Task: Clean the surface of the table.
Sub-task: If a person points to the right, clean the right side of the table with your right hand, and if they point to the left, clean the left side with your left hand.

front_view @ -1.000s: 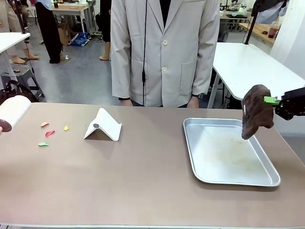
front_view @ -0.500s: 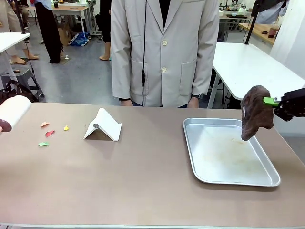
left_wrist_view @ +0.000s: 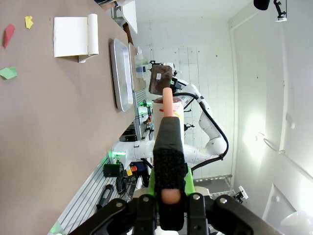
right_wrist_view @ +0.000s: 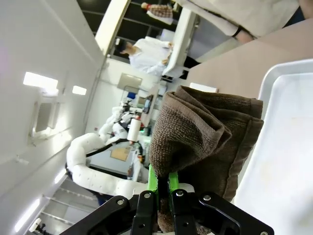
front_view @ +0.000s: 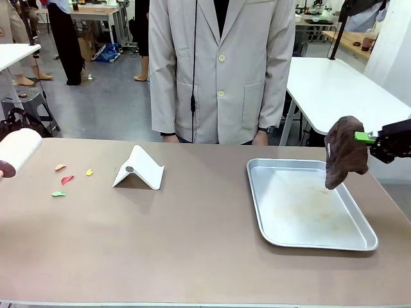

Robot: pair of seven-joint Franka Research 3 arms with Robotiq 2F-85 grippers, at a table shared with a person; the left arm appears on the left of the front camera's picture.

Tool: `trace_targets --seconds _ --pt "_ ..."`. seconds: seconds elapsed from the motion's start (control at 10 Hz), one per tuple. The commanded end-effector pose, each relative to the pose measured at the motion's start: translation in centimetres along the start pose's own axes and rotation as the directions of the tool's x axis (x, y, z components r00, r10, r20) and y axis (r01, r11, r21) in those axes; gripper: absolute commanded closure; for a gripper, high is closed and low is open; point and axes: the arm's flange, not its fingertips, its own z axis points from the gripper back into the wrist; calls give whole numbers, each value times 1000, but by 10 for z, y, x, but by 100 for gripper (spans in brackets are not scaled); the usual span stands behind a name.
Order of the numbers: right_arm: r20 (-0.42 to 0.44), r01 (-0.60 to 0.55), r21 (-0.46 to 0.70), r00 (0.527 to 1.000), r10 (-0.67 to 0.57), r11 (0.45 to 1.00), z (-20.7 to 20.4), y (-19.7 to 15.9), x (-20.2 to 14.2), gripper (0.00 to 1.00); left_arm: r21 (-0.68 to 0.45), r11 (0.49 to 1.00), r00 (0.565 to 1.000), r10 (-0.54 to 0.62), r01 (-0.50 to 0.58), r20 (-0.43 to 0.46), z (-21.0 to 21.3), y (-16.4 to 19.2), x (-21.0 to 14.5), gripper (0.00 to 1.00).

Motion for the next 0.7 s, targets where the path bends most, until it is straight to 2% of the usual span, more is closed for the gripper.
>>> trace_targets --seconds 0.0,0.3,0.6 --pt "-16 -84 -113 996 82 990 5 2 8 91 -13 1000 1000 -9 9 -6 2 -4 -3 100" --pt "-27 -134 -281 991 132 950 -2 -6 15 91 -13 1000 1000 -9 9 -6 2 -4 -3 100" --pt "-36 -163 -455 986 165 876 -20 -36 26 91 -13 1000 1000 -9 9 -6 2 -4 -3 100"
